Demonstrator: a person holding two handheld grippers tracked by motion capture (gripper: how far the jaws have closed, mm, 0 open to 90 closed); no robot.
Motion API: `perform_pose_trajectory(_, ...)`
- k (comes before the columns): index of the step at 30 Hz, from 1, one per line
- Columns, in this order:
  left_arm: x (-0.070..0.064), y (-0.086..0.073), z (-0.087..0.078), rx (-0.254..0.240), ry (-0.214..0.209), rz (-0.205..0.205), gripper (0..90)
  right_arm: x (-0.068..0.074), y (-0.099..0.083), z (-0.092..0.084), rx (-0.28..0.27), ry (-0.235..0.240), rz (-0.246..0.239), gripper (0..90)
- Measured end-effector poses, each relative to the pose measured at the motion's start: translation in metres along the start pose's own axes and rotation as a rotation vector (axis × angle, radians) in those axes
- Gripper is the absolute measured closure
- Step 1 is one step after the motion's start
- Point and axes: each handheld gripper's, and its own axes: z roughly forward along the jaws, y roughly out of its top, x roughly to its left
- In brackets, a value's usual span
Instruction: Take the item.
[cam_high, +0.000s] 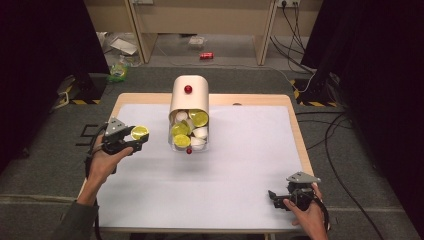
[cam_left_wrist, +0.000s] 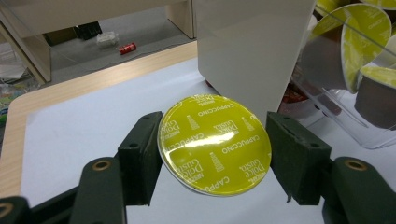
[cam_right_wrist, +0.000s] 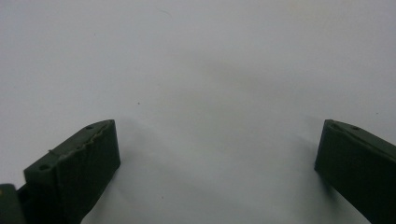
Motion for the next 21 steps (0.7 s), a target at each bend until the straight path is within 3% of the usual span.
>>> perform_pose_trajectory(21, 0.011, -0.040, 0.016, 0.056, 0.003, -0.058, 38.4, 0.000, 0.000, 0.000, 0.000, 0.000, 0.001, 0.3)
